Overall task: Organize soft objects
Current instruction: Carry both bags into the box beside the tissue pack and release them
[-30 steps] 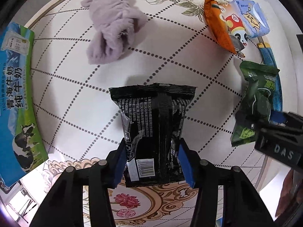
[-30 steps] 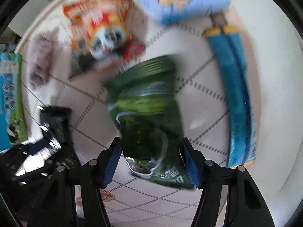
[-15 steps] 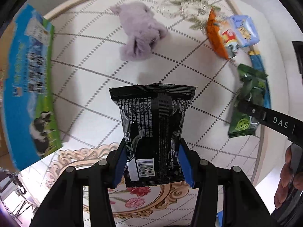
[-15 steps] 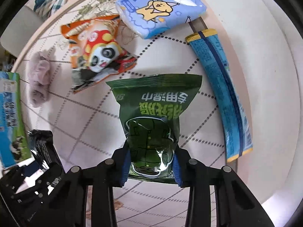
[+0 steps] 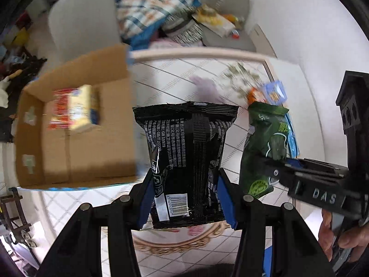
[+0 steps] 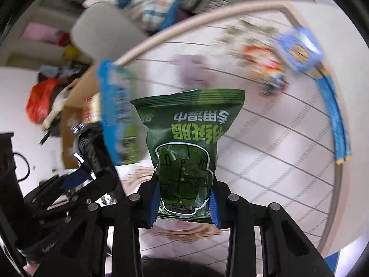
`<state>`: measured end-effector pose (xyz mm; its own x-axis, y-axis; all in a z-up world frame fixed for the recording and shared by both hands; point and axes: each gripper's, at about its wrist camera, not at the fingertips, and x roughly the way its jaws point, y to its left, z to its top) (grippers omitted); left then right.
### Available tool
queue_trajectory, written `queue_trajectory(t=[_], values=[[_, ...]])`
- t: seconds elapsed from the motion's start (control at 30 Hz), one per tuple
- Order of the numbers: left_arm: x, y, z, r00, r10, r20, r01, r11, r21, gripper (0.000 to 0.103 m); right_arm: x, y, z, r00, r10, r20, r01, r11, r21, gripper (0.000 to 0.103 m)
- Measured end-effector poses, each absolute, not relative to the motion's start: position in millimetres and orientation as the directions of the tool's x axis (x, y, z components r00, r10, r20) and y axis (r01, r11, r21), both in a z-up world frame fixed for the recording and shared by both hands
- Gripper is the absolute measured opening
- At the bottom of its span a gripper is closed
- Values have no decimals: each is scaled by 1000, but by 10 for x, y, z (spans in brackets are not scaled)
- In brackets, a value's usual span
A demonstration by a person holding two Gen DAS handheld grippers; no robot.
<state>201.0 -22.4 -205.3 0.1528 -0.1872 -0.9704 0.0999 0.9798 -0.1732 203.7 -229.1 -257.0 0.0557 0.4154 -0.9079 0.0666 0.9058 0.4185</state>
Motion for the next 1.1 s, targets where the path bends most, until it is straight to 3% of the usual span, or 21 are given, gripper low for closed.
queue_trajectory(t=[0.3,0.47,0.8,1.1], values=[[2180,967,-1753,238,-80,-968,0,997,-83,48,2244,-828,-2136,52,453,-890,-97,889,447,37],[2441,1461,-1891,223,-31,-974,-19,999,-36,48,2469,-193,-2115,46,418,-907,-124,904,410,37],[3130,2344,-2528,124,50,-991,-57,997,44,48,3075,427,-2752,19,277,-961,-59,960,275,37],[3533,2641,-3202,13,89,-996,-56,995,88,48,3364,610,-3232,-21,213,-977,-33,976,213,37]])
